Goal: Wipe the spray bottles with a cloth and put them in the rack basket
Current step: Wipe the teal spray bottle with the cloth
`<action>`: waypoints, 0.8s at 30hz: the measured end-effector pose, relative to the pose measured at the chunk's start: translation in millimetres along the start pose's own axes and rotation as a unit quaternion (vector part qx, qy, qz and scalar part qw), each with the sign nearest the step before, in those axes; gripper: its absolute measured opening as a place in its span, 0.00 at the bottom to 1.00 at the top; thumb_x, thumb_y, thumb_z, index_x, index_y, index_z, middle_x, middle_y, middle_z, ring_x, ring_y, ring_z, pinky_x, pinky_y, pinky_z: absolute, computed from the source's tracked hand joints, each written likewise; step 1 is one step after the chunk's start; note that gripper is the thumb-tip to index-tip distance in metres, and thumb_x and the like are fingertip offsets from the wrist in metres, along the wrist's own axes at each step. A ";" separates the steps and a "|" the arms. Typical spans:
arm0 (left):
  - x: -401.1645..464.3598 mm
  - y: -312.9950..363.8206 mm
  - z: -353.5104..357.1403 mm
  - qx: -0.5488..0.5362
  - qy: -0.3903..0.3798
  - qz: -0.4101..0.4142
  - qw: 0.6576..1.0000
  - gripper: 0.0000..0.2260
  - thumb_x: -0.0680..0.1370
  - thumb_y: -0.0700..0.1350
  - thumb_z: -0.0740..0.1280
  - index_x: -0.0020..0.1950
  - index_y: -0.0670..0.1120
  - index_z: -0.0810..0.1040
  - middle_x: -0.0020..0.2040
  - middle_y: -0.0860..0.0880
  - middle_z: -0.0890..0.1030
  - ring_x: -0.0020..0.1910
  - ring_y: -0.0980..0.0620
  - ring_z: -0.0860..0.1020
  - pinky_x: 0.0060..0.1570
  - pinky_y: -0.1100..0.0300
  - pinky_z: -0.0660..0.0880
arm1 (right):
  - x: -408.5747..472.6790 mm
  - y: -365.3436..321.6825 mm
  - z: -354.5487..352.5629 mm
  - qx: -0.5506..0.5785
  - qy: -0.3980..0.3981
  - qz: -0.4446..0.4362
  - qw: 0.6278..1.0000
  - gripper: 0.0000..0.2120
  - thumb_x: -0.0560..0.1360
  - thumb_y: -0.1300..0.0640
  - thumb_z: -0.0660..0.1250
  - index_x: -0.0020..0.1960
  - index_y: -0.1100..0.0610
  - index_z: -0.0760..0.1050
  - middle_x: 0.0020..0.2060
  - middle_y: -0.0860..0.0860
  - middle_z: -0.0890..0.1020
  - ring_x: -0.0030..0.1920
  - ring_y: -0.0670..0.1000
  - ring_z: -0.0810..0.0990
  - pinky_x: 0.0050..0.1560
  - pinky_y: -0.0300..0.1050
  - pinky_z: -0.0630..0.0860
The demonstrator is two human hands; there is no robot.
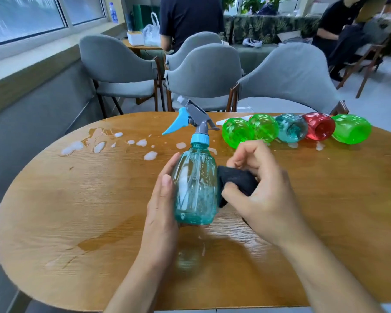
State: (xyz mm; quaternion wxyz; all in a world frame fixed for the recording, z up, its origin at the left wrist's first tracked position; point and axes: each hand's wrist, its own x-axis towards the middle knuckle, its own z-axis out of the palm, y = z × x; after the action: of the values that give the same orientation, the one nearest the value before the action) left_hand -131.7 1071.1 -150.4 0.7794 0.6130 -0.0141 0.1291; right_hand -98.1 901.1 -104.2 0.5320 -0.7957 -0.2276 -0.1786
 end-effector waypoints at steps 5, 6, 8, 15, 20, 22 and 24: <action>-0.4 2.1 3.0 -0.003 0.011 0.002 1.000 0.22 0.82 0.68 0.59 0.75 0.68 0.74 0.75 0.53 0.78 0.73 0.44 0.78 0.67 0.24 0.72 | -7.2 1.3 18.2 0.205 0.100 0.105 0.968 0.18 0.71 0.61 0.79 0.53 0.54 0.74 0.49 0.54 0.86 0.51 0.54 0.85 0.51 0.48 0.81; 0.3 2.5 1.9 -0.009 0.020 0.003 1.000 0.21 0.83 0.68 0.58 0.75 0.68 0.74 0.75 0.53 0.78 0.72 0.43 0.78 0.66 0.22 0.72 | -8.7 -0.3 21.4 0.266 0.102 0.134 0.949 0.17 0.71 0.61 0.80 0.54 0.55 0.74 0.49 0.54 0.87 0.50 0.52 0.85 0.49 0.45 0.82; 2.0 2.5 -1.2 -0.020 0.036 0.003 0.999 0.21 0.83 0.66 0.58 0.75 0.67 0.74 0.74 0.53 0.78 0.72 0.41 0.78 0.64 0.20 0.72 | -8.1 -4.9 24.3 0.366 0.099 0.192 0.905 0.12 0.75 0.63 0.74 0.54 0.57 0.75 0.49 0.55 0.88 0.46 0.49 0.84 0.43 0.40 0.81; 1.3 5.3 -5.6 -0.023 0.052 0.010 0.998 0.22 0.81 0.66 0.58 0.74 0.67 0.76 0.73 0.56 0.79 0.72 0.43 0.78 0.65 0.22 0.73 | 8.4 7.6 -8.6 0.160 0.128 0.200 0.958 0.14 0.76 0.70 0.74 0.53 0.54 0.77 0.46 0.50 0.89 0.49 0.48 0.87 0.53 0.48 0.82; -2.7 6.2 2.7 0.002 0.033 0.023 0.999 0.23 0.79 0.69 0.59 0.73 0.69 0.76 0.72 0.63 0.78 0.73 0.52 0.77 0.71 0.31 0.73 | 11.3 8.8 -10.1 0.309 0.155 0.218 0.913 0.16 0.67 0.64 0.78 0.51 0.55 0.77 0.44 0.50 0.86 0.46 0.49 0.86 0.46 0.41 0.82; -4.5 5.6 7.9 0.000 0.026 0.027 0.999 0.22 0.79 0.67 0.59 0.72 0.68 0.77 0.72 0.63 0.79 0.73 0.54 0.78 0.73 0.35 0.72 | 7.5 6.4 -0.6 0.386 0.138 0.231 0.882 0.19 0.65 0.62 0.77 0.54 0.55 0.77 0.47 0.52 0.85 0.49 0.50 0.85 0.50 0.43 0.82; -5.8 4.5 11.1 -0.001 0.022 0.026 0.999 0.23 0.79 0.67 0.60 0.73 0.67 0.77 0.73 0.58 0.79 0.73 0.52 0.78 0.73 0.36 0.72 | 2.4 0.9 10.4 0.434 0.106 0.250 0.859 0.20 0.67 0.63 0.75 0.58 0.56 0.78 0.52 0.54 0.86 0.52 0.52 0.85 0.55 0.48 0.82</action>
State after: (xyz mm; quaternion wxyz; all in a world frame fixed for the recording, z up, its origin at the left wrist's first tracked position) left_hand -136.8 1060.4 -144.4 0.7763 0.6087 -0.0134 0.1630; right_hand -95.1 910.8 -107.5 0.8710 -0.4909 -0.0174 -0.0063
